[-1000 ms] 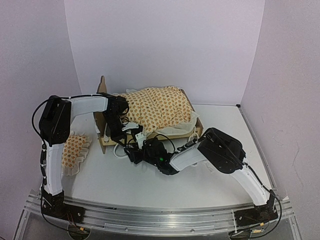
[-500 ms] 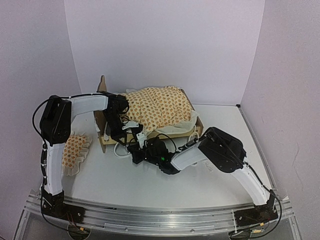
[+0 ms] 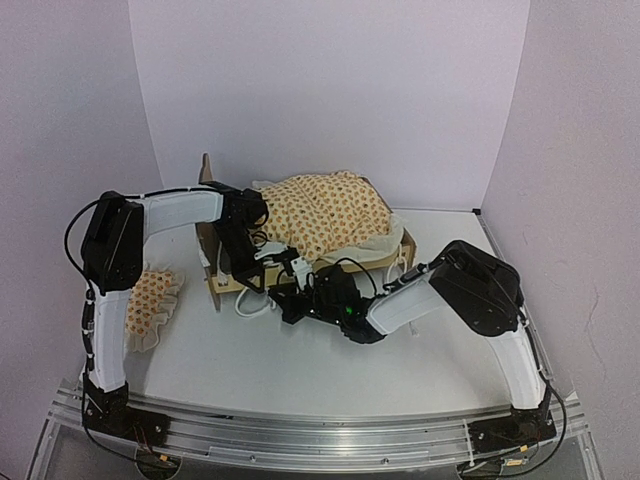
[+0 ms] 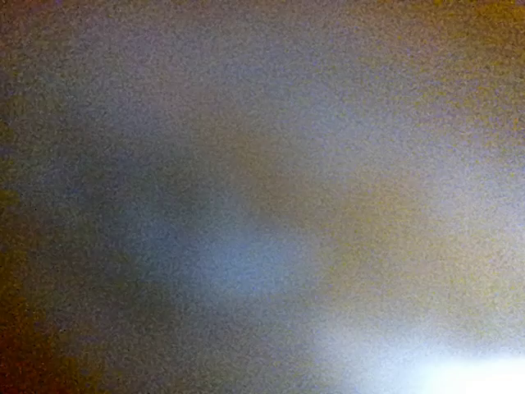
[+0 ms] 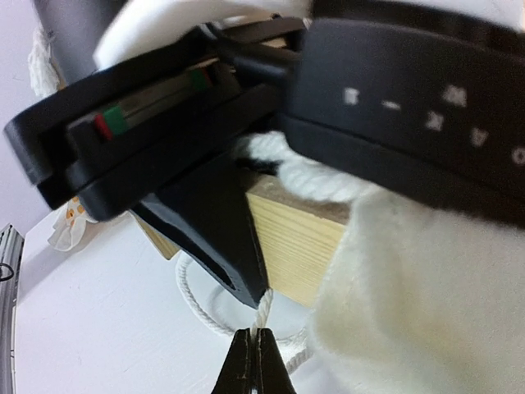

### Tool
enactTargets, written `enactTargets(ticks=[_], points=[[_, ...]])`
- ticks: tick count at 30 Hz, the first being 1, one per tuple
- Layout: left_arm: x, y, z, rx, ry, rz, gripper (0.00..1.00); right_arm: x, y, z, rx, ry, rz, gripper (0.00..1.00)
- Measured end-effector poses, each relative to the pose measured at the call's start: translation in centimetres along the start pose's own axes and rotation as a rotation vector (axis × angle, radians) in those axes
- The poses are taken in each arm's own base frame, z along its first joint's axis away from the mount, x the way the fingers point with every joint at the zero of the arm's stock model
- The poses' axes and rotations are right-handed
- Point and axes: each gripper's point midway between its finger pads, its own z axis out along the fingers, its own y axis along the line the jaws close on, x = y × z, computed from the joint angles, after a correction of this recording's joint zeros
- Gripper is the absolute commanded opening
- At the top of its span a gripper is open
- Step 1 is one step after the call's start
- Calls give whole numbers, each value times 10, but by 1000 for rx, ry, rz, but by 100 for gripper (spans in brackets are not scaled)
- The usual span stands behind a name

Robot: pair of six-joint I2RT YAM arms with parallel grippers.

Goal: Set up the pet bed

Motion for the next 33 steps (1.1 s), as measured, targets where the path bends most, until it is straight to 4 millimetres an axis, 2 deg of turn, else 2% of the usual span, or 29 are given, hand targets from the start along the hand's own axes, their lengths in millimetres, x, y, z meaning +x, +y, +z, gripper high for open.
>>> enactTargets(ticks=[2,4,7,9,13,17,22,27,29,33], points=[[4,-1,3,-12,-5,5,1,4,0,1,-3,19,24,0],[10,-1,6,-23,9,11,8,6,3,7,-12,35,55,0],[15,5,4,-36,16,15,32,10,6,21,-19,48,94,0],[24,11,1,-22,12,-14,43,12,7,28,-24,60,114,0],[38,18,-12,16,-23,-76,55,30,14,32,-39,121,141,0],[37,8,-27,39,-45,-71,66,41,17,31,-43,161,150,0],[30,-12,-53,60,-80,-31,73,53,23,27,-81,214,132,0],[29,-29,-82,55,-110,31,74,71,34,-6,-146,312,79,0],[31,-34,-87,50,-116,58,73,67,45,-18,-193,330,57,0],[42,-42,-89,41,-99,93,72,39,68,-32,-289,317,17,0]])
